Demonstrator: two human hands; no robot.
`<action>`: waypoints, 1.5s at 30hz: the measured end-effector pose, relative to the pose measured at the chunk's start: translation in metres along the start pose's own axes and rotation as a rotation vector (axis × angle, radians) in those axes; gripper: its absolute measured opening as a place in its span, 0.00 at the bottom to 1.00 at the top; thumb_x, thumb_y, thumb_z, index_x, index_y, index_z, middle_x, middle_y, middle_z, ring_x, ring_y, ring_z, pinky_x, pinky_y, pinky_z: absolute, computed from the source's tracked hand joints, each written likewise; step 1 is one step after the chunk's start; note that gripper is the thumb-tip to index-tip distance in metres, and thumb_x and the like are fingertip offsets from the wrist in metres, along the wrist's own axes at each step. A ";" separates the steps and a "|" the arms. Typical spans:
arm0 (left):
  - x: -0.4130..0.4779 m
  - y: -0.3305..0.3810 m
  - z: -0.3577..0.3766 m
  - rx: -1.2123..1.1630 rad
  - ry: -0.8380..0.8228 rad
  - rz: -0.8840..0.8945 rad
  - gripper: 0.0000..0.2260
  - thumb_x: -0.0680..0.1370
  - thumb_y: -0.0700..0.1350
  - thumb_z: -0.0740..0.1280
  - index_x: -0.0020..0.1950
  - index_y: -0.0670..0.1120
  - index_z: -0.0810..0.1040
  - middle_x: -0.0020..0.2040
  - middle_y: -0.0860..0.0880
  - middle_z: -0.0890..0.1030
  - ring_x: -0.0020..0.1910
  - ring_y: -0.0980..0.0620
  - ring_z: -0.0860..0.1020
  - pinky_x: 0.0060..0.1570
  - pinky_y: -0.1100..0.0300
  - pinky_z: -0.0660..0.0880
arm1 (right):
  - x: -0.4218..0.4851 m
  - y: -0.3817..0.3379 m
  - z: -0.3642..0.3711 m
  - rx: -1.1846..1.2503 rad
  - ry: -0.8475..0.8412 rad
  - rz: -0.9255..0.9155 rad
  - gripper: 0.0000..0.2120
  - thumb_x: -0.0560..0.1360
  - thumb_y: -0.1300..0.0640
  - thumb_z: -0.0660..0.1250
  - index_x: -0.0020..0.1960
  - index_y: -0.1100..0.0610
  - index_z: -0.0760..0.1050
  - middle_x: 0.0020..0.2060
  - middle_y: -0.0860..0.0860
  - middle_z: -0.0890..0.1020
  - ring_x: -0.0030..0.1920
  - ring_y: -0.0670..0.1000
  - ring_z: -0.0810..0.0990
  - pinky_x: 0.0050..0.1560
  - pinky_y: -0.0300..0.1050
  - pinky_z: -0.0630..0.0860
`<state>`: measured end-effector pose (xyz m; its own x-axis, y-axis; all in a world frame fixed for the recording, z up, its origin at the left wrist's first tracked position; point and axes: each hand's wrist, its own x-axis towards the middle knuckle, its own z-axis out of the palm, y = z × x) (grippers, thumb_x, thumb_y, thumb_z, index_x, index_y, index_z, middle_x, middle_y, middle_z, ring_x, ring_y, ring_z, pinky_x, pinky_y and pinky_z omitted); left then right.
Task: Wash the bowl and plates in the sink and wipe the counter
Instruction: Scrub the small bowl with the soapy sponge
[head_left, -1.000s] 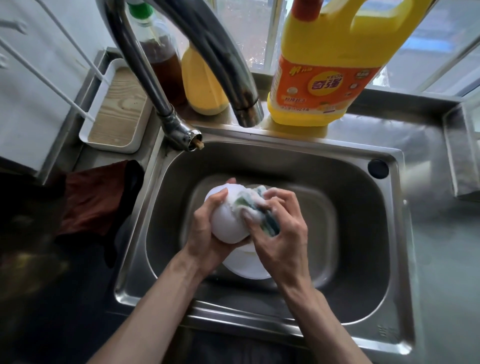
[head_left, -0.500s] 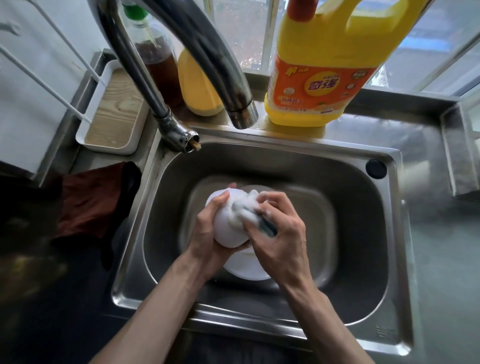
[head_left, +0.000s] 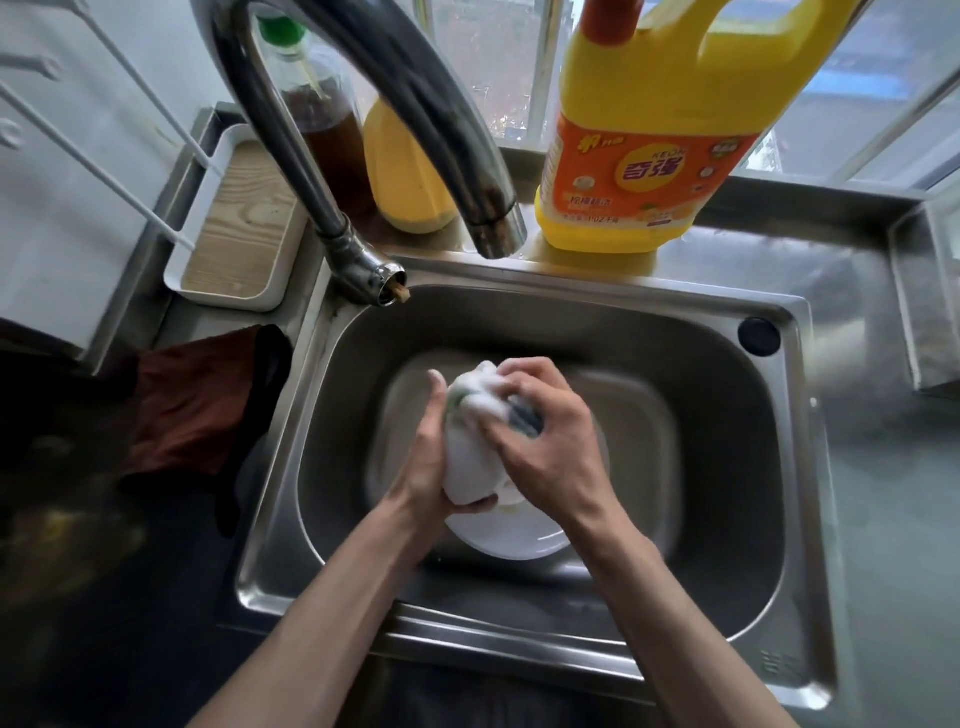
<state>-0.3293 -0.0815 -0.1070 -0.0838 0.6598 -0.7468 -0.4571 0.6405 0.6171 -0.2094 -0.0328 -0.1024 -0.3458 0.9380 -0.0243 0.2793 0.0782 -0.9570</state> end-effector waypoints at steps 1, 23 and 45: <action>0.002 0.001 -0.001 -0.071 0.007 -0.011 0.35 0.76 0.77 0.50 0.56 0.54 0.85 0.52 0.42 0.85 0.47 0.44 0.81 0.43 0.52 0.74 | -0.003 -0.001 0.000 -0.023 -0.037 -0.063 0.08 0.75 0.54 0.76 0.48 0.59 0.84 0.55 0.47 0.78 0.52 0.48 0.83 0.48 0.42 0.81; 0.005 -0.005 -0.004 0.217 -0.043 0.119 0.58 0.46 0.84 0.69 0.73 0.62 0.64 0.70 0.47 0.70 0.63 0.40 0.78 0.41 0.46 0.84 | -0.011 0.008 -0.011 0.299 0.103 0.618 0.07 0.83 0.50 0.66 0.60 0.46 0.78 0.55 0.49 0.83 0.54 0.52 0.83 0.42 0.43 0.79; 0.018 -0.019 -0.027 0.275 0.216 0.138 0.17 0.79 0.30 0.67 0.66 0.42 0.72 0.61 0.39 0.78 0.60 0.40 0.78 0.34 0.51 0.83 | -0.016 -0.004 -0.045 0.474 0.204 0.452 0.09 0.81 0.54 0.70 0.60 0.50 0.83 0.54 0.54 0.87 0.53 0.52 0.84 0.51 0.50 0.80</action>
<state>-0.3459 -0.0921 -0.1387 -0.3263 0.6675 -0.6693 -0.1763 0.6526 0.7369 -0.1650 -0.0326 -0.0856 -0.0988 0.8922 -0.4407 -0.0816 -0.4486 -0.8900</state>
